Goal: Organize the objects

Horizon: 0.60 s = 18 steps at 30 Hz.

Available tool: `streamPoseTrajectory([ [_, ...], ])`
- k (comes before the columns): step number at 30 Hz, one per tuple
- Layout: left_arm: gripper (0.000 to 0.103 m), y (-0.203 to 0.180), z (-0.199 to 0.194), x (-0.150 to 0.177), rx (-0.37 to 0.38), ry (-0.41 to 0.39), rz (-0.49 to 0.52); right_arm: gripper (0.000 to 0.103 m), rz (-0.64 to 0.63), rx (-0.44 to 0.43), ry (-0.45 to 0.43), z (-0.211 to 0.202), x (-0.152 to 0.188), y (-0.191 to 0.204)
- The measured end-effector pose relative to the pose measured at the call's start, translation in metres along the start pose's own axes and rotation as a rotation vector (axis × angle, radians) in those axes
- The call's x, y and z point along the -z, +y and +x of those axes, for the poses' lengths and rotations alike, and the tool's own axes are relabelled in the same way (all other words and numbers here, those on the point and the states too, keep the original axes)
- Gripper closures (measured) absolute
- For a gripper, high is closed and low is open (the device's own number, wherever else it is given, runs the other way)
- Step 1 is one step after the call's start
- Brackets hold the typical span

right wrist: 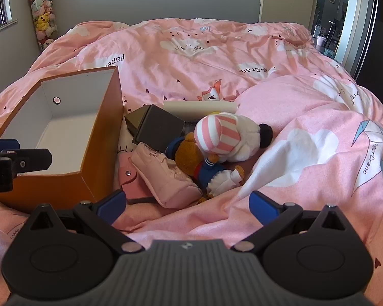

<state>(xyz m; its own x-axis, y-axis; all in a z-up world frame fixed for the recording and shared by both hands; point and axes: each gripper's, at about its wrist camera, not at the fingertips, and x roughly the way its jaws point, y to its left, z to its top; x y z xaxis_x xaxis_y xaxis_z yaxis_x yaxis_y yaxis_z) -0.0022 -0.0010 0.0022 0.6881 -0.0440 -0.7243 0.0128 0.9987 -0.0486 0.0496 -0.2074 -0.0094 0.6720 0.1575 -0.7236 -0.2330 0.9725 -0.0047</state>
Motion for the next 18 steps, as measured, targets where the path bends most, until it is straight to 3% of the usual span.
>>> streamPoseTrajectory([
  [18,0.023,-0.0004,0.0002,0.0004,-0.001,0.0,-0.001,0.001,0.003,0.0,0.012,0.0016,0.0013,-0.0015],
])
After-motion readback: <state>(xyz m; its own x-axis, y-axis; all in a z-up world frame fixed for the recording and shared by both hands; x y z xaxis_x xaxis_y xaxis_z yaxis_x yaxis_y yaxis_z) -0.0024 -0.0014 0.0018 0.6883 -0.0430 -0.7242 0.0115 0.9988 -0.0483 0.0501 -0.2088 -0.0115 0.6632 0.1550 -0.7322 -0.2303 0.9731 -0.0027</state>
